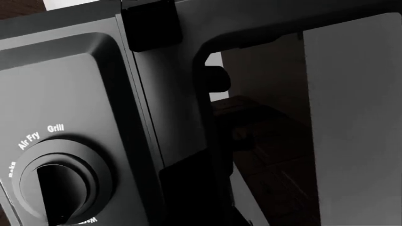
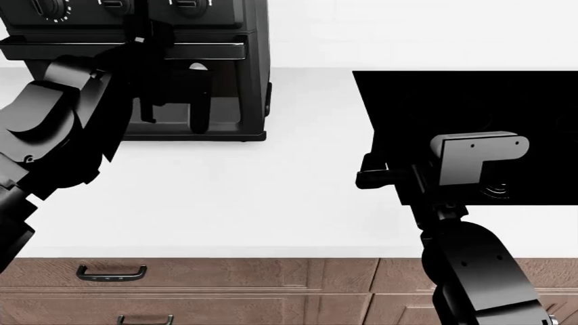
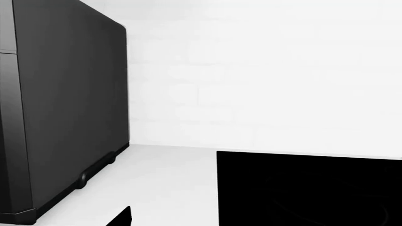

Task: Open the toaster oven door.

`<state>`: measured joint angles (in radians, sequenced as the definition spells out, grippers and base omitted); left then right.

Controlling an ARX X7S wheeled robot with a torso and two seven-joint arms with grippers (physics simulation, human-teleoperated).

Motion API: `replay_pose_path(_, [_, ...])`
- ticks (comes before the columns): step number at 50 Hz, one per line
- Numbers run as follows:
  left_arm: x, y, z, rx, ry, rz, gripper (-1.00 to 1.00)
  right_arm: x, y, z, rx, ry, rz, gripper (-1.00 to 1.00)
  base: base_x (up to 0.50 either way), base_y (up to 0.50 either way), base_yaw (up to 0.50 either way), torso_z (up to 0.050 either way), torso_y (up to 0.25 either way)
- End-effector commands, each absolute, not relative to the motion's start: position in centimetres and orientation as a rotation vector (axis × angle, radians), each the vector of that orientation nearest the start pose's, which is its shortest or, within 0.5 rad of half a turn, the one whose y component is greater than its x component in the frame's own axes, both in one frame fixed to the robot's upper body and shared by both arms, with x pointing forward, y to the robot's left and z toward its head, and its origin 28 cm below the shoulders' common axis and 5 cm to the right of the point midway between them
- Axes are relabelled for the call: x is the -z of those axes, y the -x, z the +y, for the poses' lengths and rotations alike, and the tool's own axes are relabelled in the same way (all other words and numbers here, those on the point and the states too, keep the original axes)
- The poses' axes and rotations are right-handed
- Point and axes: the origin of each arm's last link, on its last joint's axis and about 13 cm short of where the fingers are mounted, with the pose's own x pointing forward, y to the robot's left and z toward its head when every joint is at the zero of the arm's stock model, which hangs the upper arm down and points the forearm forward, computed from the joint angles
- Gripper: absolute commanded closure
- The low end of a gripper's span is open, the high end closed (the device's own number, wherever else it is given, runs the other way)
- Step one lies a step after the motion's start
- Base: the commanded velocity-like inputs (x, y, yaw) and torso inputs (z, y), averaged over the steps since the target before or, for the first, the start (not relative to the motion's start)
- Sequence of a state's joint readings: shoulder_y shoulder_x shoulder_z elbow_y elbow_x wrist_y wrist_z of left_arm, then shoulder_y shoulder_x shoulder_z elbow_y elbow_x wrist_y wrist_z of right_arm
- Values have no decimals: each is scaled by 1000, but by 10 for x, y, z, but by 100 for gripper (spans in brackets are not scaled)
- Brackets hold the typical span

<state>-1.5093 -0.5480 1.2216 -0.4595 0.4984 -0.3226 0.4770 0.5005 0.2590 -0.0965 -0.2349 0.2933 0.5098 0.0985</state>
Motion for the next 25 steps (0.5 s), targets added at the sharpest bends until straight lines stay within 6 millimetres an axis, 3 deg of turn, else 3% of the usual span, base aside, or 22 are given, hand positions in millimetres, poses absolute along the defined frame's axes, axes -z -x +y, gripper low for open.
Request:
replay_pose_path(1, [-315, -387, 277, 228, -1773, 2, 100, -157, -294, -127, -60, 24, -191, -100, 0, 0, 0, 0, 0])
replay_pose_path(17, [-308, -355, 280, 288, -1753, -39, 100, -157, -294, -126, -63, 20, -192, -100, 0, 0, 0, 0, 0])
replay_pose_path(25, [-304, -329, 283, 316, -1717, -32, 100, -157, -293, -126, -66, 17, -194, -100, 0, 0, 0, 0, 0])
